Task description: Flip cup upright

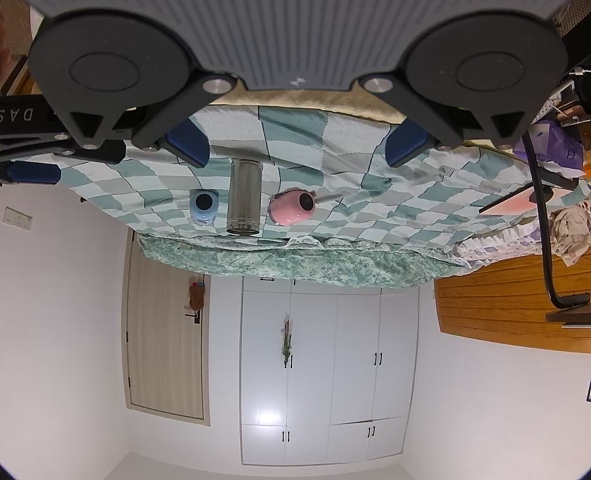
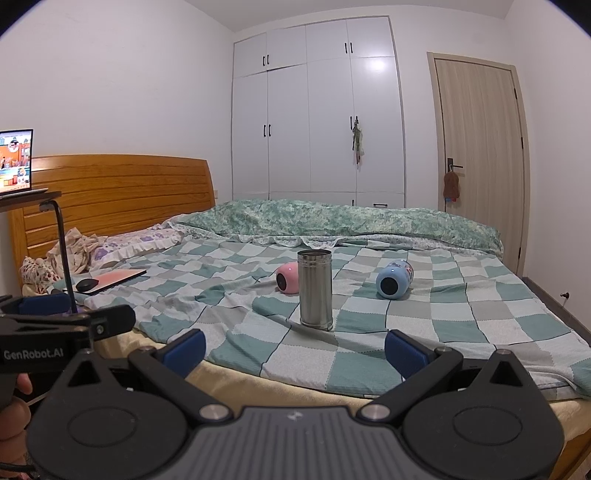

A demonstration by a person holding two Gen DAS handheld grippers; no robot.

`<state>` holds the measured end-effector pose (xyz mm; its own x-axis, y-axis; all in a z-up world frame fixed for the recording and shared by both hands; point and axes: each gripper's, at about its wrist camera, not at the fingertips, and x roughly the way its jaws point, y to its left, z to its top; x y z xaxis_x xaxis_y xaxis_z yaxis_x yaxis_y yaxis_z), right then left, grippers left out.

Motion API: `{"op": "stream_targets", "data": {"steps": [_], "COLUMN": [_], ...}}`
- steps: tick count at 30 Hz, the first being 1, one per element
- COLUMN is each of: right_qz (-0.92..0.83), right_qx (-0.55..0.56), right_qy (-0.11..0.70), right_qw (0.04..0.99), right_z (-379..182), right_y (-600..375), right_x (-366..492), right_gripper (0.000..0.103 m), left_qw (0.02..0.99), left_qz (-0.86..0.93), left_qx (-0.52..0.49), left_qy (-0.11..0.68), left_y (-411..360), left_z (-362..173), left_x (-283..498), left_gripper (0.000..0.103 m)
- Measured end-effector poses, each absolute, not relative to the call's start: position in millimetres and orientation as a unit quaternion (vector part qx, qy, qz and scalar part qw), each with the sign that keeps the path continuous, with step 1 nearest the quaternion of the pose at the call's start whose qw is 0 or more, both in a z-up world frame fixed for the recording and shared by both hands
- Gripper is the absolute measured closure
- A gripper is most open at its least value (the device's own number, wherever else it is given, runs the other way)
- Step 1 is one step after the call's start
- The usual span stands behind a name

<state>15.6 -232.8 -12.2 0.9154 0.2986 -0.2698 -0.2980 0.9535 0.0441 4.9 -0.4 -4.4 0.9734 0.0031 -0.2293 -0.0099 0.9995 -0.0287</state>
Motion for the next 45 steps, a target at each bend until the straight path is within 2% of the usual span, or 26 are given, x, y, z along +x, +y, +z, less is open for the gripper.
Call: {"op": "stream_targets", "data": {"steps": [45], "right_qz": [0.148], "right_qx": [0.005], "right_qy": [0.136], "right_qw": [0.980], "right_z": [-8.6], "right_y": [-237.9], "right_x": [15.5], "right_gripper": [0.000], "left_qw": [0.993], "left_qz": [0.005], "left_qx": [-0.014], "left_qy": [0.121], "left_y": [-1.0], "left_z": [-2.7], "left_x": [4.1], "left_gripper": [0.000]}}
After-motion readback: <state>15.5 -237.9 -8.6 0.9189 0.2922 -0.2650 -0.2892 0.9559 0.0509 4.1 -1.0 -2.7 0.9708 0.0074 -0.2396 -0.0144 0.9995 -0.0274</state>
